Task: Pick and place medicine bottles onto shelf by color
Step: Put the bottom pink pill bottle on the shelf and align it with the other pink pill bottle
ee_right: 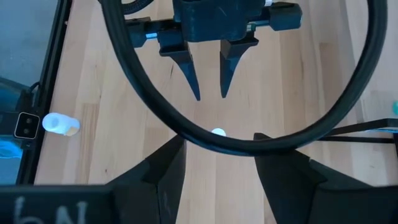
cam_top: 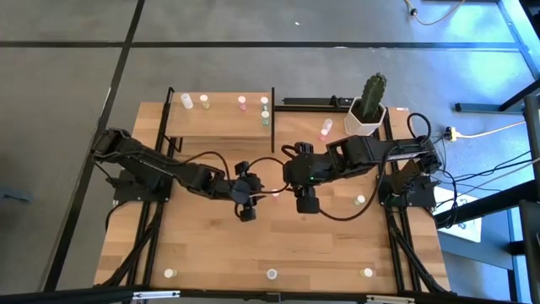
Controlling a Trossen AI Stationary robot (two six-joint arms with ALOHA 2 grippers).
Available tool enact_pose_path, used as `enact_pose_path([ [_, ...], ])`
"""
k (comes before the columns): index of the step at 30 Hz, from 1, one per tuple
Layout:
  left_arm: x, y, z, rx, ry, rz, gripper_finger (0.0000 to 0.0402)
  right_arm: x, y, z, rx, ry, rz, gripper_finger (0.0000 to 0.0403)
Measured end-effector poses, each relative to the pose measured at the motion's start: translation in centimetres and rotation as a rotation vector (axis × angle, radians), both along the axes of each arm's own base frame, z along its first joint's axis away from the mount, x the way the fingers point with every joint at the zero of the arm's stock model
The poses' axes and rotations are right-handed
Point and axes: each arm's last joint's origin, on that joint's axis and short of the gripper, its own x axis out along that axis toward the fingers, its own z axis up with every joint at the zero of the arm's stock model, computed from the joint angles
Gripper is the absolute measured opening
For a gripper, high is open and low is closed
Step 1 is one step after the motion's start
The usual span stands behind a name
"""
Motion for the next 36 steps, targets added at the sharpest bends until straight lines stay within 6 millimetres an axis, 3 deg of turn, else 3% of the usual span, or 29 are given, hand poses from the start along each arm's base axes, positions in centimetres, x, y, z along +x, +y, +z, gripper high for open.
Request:
enact_pose_path([
  [6,0.0,0.0,0.0,0.0,0.0,0.002,0.0142,0.0,0.0,0.0,0.0,-0.001,0.0,0.0188],
  [12,0.1,0.6,-0.3,-0.047,-0.018,0.057,0.0202,0.0,0.0,0.0,0.0,0.0,0.0,0.0188],
  [16,-0.1,1.1,-1.8,-0.062,-0.043,0.078,0.0246,0.0,0.0,0.0,0.0,-0.001,0.0,0.0188],
  [20,-0.2,1.3,-3.2,-0.044,-0.117,0.051,0.0266,0.0,0.0,0.0,0.001,-0.003,0.001,0.0188],
  [25,-0.3,1.4,-5.5,-0.034,-0.167,0.037,0.027,0.0,0.0,0.0,0.001,-0.003,0.001,0.0188],
  [36,1.4,0.7,-10.1,-0.029,-0.144,0.027,0.027,0.1,0.0,0.0,0.001,-0.005,0.0,0.0188],
])
